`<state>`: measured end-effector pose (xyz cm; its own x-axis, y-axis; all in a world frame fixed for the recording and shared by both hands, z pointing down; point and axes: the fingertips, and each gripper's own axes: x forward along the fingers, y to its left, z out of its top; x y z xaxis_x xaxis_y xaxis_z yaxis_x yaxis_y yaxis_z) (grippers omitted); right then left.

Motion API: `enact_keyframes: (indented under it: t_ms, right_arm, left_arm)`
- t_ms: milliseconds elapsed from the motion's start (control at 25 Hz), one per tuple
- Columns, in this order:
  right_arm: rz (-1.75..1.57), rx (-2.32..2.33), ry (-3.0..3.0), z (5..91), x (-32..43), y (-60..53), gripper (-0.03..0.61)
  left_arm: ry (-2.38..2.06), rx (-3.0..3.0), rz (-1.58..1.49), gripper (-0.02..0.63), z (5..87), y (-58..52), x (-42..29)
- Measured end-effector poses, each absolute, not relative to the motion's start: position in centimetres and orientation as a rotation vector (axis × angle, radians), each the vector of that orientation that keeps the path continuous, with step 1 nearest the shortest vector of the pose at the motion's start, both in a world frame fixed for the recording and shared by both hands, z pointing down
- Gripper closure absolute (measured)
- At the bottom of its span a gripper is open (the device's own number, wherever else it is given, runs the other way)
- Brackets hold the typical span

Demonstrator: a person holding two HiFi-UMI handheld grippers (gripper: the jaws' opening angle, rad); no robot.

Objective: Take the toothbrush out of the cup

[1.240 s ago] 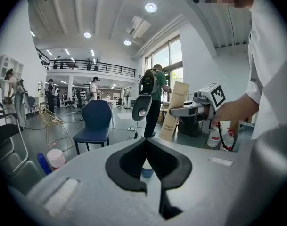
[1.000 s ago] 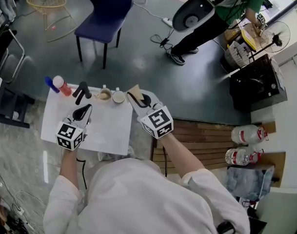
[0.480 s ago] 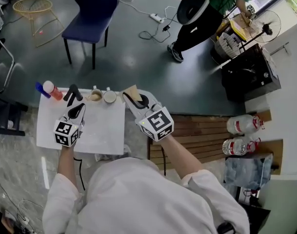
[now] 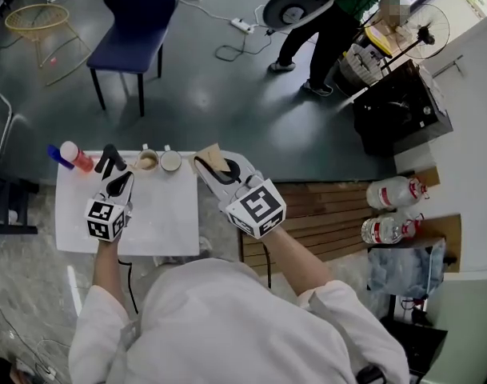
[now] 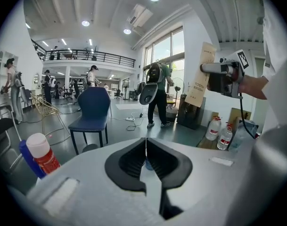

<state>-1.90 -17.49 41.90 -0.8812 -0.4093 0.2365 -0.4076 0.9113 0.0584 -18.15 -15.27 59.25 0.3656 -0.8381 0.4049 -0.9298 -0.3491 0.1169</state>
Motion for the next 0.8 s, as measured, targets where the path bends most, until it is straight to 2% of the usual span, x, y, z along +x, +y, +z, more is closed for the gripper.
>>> enact_keyframes:
  t_ms: [200,440,800]
  right_arm:
    - [-0.008,0.611,-2.844,40.8,-1.9,-17.0,0.54]
    - [-0.005,0.624,-2.845,40.3,-1.5,-17.0,0.54]
    - [0.016,0.644,-2.829,41.0,-1.1,-17.4,0.54]
  left_arm:
    - [-1.556,2.291,0.398,0.586,60.0,-15.6,-18.5]
    - [-1.545,2.28,0.386,0.531,60.9,-15.7,-18.2]
    - [-1.564,2.275,0.358,0.32,61.0,-16.0,-17.7]
